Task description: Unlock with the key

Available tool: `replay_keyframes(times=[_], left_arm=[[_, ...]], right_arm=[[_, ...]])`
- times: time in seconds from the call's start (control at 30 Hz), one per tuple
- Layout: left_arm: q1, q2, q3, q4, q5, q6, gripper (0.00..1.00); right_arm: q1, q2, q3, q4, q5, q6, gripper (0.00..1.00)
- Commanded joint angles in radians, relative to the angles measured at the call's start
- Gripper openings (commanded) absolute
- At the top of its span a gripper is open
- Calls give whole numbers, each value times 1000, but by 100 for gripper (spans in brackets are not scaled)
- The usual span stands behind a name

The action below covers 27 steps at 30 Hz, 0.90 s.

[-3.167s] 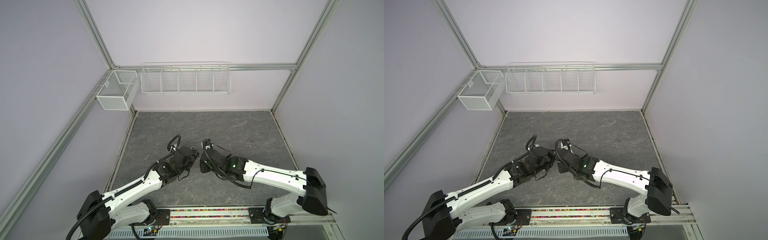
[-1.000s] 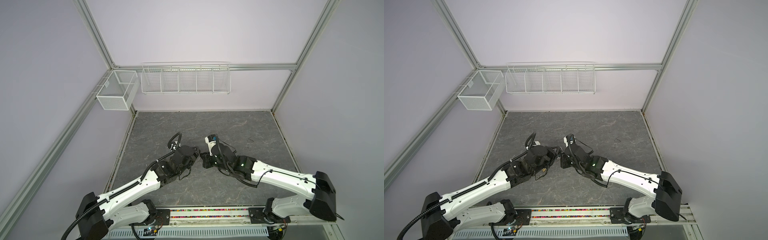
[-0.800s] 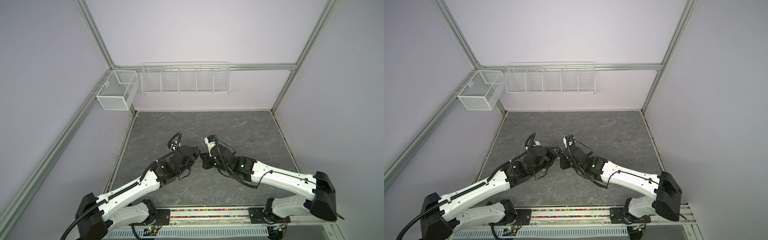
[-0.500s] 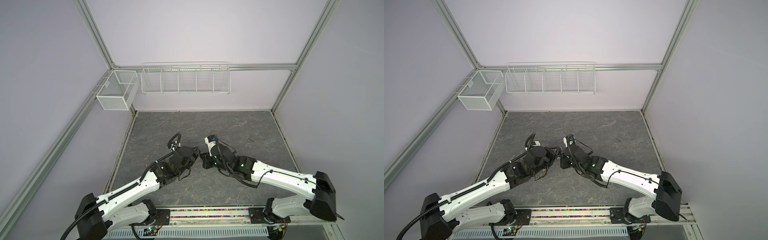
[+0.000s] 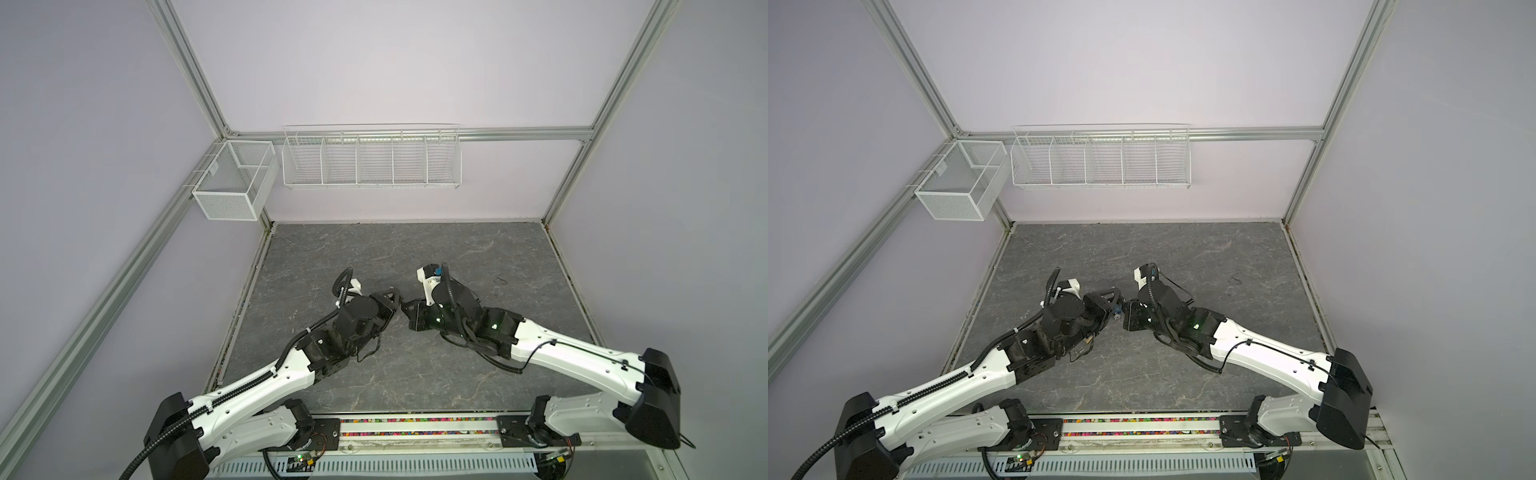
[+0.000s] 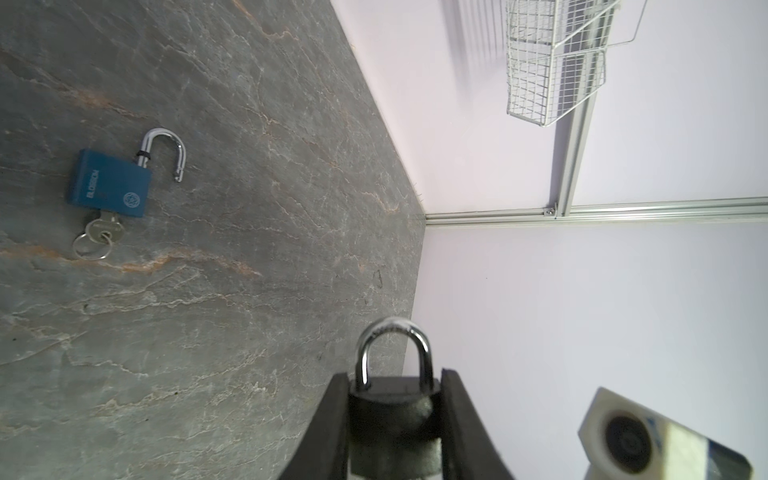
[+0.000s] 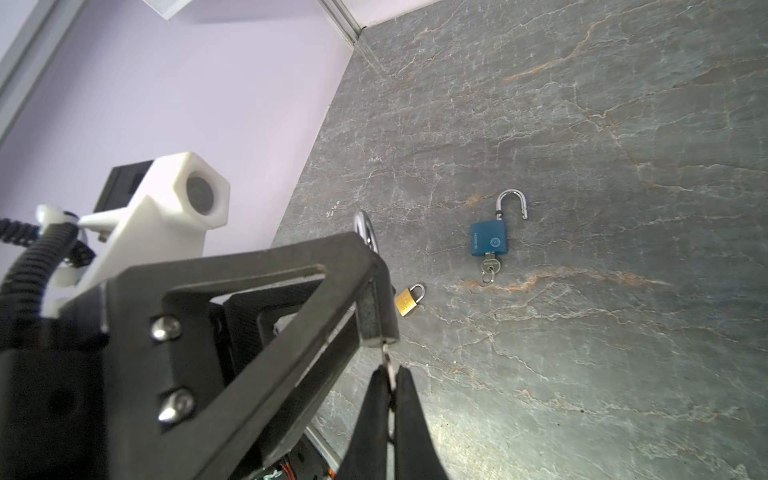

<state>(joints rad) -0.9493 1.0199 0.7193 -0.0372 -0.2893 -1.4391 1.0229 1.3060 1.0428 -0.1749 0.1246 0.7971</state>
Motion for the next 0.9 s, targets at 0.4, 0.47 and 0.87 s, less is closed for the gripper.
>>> replay_keyframes(times=[0.4,0.47,0.87], left_arm=[[-29,6,-27,168,136,62,0],[-28,9,-43,213,144,59,0],[-28,-45,-16,152,84,159,0]], right_arm=[[-54,-88,2,278,-165,113,6],[-58,-92,-2,286,-176,119,6],[-76,-114,2,224,-158,60,6]])
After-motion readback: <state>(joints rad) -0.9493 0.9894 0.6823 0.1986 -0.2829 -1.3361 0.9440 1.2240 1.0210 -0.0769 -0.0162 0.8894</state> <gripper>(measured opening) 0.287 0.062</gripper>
